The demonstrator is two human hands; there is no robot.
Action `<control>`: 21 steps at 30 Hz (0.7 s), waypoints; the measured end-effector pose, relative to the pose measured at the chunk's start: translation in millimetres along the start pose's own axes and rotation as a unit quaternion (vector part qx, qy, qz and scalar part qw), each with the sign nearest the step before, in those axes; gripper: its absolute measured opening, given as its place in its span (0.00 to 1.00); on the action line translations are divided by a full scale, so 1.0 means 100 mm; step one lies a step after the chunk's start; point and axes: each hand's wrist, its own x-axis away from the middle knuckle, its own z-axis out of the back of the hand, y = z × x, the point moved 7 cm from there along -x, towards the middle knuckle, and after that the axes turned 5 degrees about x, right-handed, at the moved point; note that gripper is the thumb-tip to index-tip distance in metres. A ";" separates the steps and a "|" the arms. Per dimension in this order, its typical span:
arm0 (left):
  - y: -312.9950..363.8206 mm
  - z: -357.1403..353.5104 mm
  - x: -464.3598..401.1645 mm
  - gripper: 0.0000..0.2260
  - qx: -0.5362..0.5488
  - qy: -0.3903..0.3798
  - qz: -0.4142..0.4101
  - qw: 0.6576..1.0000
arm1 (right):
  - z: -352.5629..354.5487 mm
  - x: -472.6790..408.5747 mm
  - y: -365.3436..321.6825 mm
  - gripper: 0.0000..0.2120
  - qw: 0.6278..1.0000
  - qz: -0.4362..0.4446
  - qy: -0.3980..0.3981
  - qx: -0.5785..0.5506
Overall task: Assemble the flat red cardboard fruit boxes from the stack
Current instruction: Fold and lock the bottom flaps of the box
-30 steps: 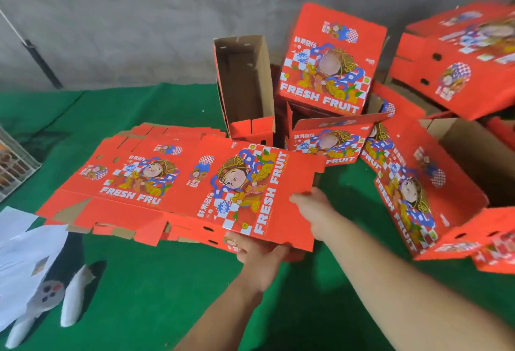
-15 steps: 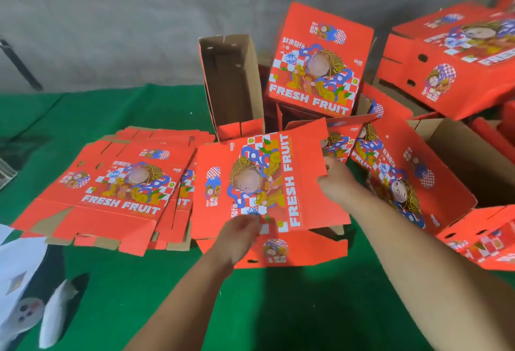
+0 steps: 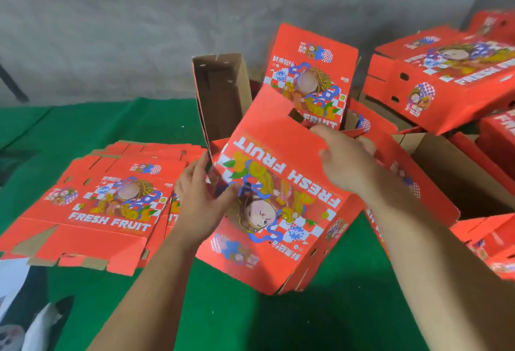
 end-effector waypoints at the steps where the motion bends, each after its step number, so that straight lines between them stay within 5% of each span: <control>1: 0.02 0.04 -0.01 0.42 -0.016 -0.009 -0.030 0.999 | 0.06 0.03 -0.10 0.24 0.999 0.021 0.024 -0.015; 4: 0.09 0.11 0.01 0.40 0.083 -0.059 -0.050 0.994 | 0.22 0.13 -0.38 0.26 0.990 0.099 0.096 -0.028; 8: 0.18 0.15 0.15 0.24 0.094 -0.032 -0.076 0.992 | 0.20 0.29 -0.69 0.31 0.979 0.191 0.076 0.018; 16: 0.01 0.20 0.44 0.32 0.008 0.051 -0.085 0.995 | -0.14 0.58 -0.74 0.30 0.981 0.164 -0.066 0.085; 21: 0.03 0.16 0.50 0.24 0.012 -0.013 -0.056 0.998 | -0.16 0.61 -0.75 0.28 0.975 0.164 -0.105 0.104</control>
